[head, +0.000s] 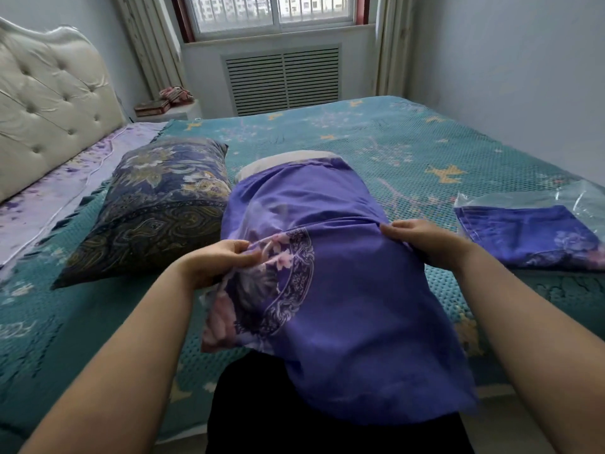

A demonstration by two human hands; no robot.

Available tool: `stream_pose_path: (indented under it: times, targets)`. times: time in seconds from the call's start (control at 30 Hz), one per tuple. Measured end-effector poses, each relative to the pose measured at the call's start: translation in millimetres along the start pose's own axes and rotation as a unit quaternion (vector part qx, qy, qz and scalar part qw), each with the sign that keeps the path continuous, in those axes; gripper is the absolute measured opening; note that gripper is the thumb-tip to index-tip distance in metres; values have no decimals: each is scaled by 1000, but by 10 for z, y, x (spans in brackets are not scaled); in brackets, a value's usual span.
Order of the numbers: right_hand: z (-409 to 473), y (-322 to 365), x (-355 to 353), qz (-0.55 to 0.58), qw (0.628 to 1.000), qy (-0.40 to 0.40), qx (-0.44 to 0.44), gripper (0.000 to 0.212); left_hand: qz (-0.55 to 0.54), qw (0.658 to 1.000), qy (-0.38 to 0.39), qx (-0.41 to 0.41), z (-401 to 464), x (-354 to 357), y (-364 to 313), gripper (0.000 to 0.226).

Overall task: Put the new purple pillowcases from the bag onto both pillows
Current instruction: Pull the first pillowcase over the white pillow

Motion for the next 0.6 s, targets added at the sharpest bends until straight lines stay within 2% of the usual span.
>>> stream_pose_path:
  times: [0.03,0.07,0.1,0.17,0.23,0.27,0.3,0.33,0.37,0.43,0.5,0.53,0.6]
  targets:
    - [-56,-60,70,9,999,38,13,40,14,1000,18,-1,-33,26,44,54]
    - [-82,-76,66,-34,998,46,9,33,48,999,2,-6,-34,-22,91,46]
    - [-85,-53,2,-115,993,15,-11,28,98,993,-58,-8,-8,-146,133,36]
    - [-102,83,-122,-298,947,-113,-43,22,166,960,-227,2,8,-391,73,15]
    - [-295,376,30,-404,872,-251,-116,9,210,892,-398,36,-110,-395,-183,3]
    - [-414,499,220,-431,839,-293,-155,9,195,872,-446,54,-146,-304,-288,4]
    - [-476,552,417,-434,827,-305,-185,15,162,870,-461,65,-111,-211,-328,9]
    - [-490,554,567,-416,834,-302,-199,21,134,880,-451,68,-41,-108,-366,17]
    - [-460,515,650,-366,859,-291,-208,24,115,896,-424,70,66,-40,-368,24]
    - [-290,409,459,-170,928,-268,-196,22,43,933,-352,65,222,12,-363,33]
    - [-73,168,93,44,967,-222,-118,23,-26,954,-296,34,282,-21,-252,32]
    - [13,50,-44,68,974,-202,-77,29,7,960,-281,9,262,-64,-208,34]
    - [93,-142,-165,-33,982,-183,-19,35,86,965,-247,-23,194,-112,-139,45]
Point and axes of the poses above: each hand's wrist, its own z-axis towards the middle knuckle, its own x-axis out of the palm, y = z × x, the point moved 10 cm from there along z, towards the middle knuckle, and after that the axes turned 8 degrees about z, right-handed, at the moved point
